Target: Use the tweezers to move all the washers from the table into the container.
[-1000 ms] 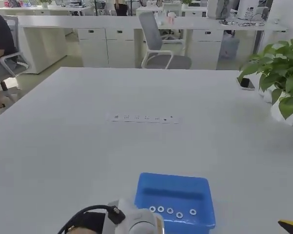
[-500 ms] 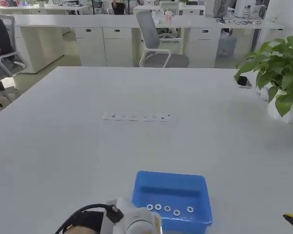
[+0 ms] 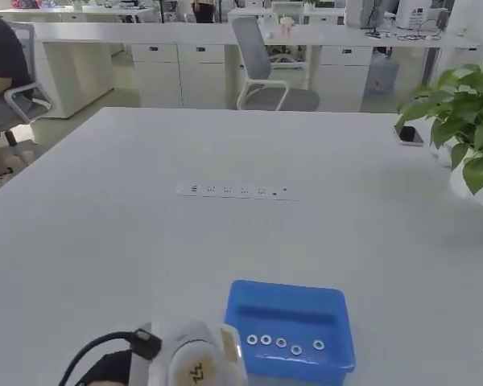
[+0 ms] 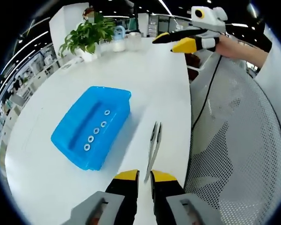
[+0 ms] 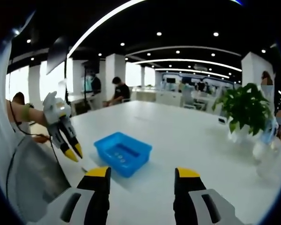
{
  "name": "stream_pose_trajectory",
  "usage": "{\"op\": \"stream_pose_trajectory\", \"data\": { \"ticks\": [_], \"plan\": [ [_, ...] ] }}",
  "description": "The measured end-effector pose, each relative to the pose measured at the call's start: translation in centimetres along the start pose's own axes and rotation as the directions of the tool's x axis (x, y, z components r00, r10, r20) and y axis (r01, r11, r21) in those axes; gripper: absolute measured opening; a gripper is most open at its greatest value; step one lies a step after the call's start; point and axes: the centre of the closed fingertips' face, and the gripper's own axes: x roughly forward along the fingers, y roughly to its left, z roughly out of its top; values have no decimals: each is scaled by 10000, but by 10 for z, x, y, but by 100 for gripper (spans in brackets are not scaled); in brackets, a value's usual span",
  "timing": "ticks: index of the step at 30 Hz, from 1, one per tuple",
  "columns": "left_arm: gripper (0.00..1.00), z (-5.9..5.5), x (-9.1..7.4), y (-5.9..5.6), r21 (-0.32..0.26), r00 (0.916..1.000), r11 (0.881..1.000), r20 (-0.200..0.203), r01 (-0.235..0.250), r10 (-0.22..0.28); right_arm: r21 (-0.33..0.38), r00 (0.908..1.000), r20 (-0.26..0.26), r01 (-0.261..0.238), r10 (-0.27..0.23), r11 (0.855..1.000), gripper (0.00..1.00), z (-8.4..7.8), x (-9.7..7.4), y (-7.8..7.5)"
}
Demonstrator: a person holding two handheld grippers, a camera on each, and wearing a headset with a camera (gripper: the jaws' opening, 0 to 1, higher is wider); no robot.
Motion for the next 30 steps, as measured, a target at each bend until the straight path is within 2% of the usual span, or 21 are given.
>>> {"op": "stream_pose_trajectory", "data": {
  "ticks": [4, 6, 8, 9, 10, 11, 13, 15, 16, 17, 18, 19, 20, 21, 22, 23, 25, 26, 27, 29, 30],
  "plan": [
    [12, 16, -22, 7, -998, 9888, 9939, 1363, -476, 611, -30, 9998, 108, 184, -183, 9998, 60, 1, -1, -6],
    [17, 27, -37, 12, -1592, 9684, 9838, 2203, -824, 1168, 30, 9996, 197, 205, -205, 9998, 61, 2, -2, -11],
    [24, 43, -55, 18, -2184, 9261, 9696, 3317, -1103, 1801, 75, 9994, 292, 199, -201, 9998, 61, 4, -3, -13],
    [29, 50, -64, 20, -2582, 8987, 9600, 3873, -1084, 2056, -45, 9991, 390, 185, -183, 9998, 62, 6, -3, -14],
    [32, 51, -67, 21, -2725, 8909, 9557, 3988, -1112, 2174, -113, 9989, 439, 171, -166, 9998, 62, 7, -3, -13],
    [34, 52, -73, 23, -2918, 8745, 9483, 4190, -1250, 2442, -160, 9987, 497, 122, -114, 9998, 62, 8, -2, -12],
    [39, 54, -88, 30, -3315, 8241, 9251, 4603, -1854, 3302, -104, 9985, 554, 47, -41, 9999, 64, 11, -2, -11],
    [47, 54, -96, 32, -3585, 7955, 9100, 4793, -2082, 3708, -10, 9982, 595, 40, -39, 10000, 67, 12, -1, -11],
    [51, 54, -103, 35, -3806, 7669, 8948, 4937, -2333, 4100, 58, 9981, 618, 57, -61, 10000, 68, 13, -1, -11],
    [55, 53, -106, 35, -3984, 7515, 8849, 5003, -2412, 4300, 71, 9978, 659, 88, -92, 9999, 69, 14, -1, -12],
    [58, 53, -110, 35, -4150, 7288, 8731, 5105, -2559, 4563, 78, 9973, 719, 112, -117, 9999, 71, 15, 0, -12],
    [61, 51, -113, 36, -4388, 7168, 8581, 5049, -2666, 4809, 74, 9970, 753, 158, -163, 9998, 73, 15, 0, -13],
    [67, 50, -116, 37, -4665, 6968, 8404, 5052, -2759, 5092, 41, 9964, 814, 234, -237, 9997, 75, 16, 0, -14],
    [71, 50, -119, 37, -4756, 6803, 8330, 5129, -2826, 5236, 57, 9960, 854, 266, -270, 9996, 78, 17, 0, -14],
    [75, 49, -122, 38, -4942, 6674, 8187, 5077, -2924, 5448, 60, 9955, 898, 308, -312, 9995, 82, 18, 0, -15],
    [80, 47, -126, 40, -5158, 6436, 7974, 5022, -3132, 5776, 73, 9949, 946, 334, -339, 9994, 85, 18, 0, -16],
    [85, 44, -132, 43, -5411, 6237, 7719, 4872, -3338, 6112, 87, 9930, 1084, 469, -475, 9989, 89, 21, -2, -18],
    [90, 41, -137, 45, -5544, 6071, 7511, 4728, -3584, 6387, 91, 9919, 1146, 539, -546, 9985, 92, 22, -3, -19],
    [93, 41, -143, 48, -5683, 5819, 7324, 4708, -3750, 6632, 87, 9882, 1347, 719, -724, 9974, 95, 26, -6, -22],
    [98, 42, -155, 50, -5835, 5360, 7119, 4845, -3908, 6913, 97, 9868, 1447, 715, -721, 9974, 98, 28, -10, -24],
    [99, 41, -160, 51, -5916, 5170, 6983, 4825, -4029, 7070, 202, 9851, 1514, 796, -817, 9966, 99, 29, -10, -26]
  ]
}}
